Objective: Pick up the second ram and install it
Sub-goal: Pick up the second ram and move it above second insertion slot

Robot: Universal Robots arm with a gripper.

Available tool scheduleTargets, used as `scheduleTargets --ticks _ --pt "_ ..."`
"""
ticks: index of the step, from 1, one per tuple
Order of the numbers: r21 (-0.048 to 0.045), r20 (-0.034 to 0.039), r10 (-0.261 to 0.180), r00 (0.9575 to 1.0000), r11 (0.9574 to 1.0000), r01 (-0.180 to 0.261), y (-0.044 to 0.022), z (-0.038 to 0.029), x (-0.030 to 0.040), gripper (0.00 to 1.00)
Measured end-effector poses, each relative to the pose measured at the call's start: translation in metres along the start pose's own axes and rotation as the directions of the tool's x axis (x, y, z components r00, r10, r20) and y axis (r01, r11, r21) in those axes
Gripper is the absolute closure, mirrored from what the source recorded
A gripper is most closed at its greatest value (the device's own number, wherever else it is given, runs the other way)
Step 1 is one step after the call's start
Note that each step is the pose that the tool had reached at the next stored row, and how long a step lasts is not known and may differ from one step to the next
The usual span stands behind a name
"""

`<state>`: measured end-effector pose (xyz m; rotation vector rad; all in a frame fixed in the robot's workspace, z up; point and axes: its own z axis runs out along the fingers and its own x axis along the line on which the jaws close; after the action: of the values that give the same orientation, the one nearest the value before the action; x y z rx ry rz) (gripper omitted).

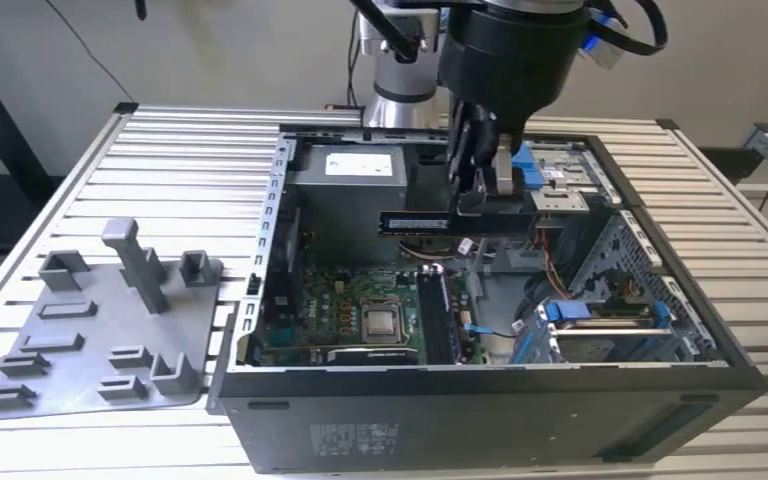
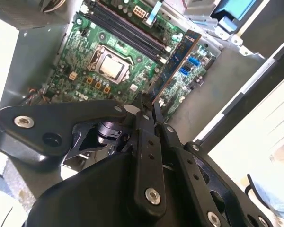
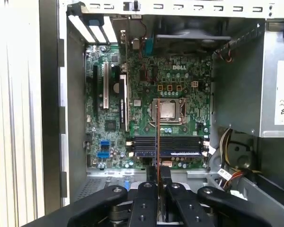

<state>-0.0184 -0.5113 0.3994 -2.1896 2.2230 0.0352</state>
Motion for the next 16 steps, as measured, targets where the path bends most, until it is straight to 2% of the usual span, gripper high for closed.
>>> scheduleTargets --ticks 16 --pt "0.0 0.0 0.0 1.0 1.0 0.0 -0.0276 0.0 -0.0005 0.86"
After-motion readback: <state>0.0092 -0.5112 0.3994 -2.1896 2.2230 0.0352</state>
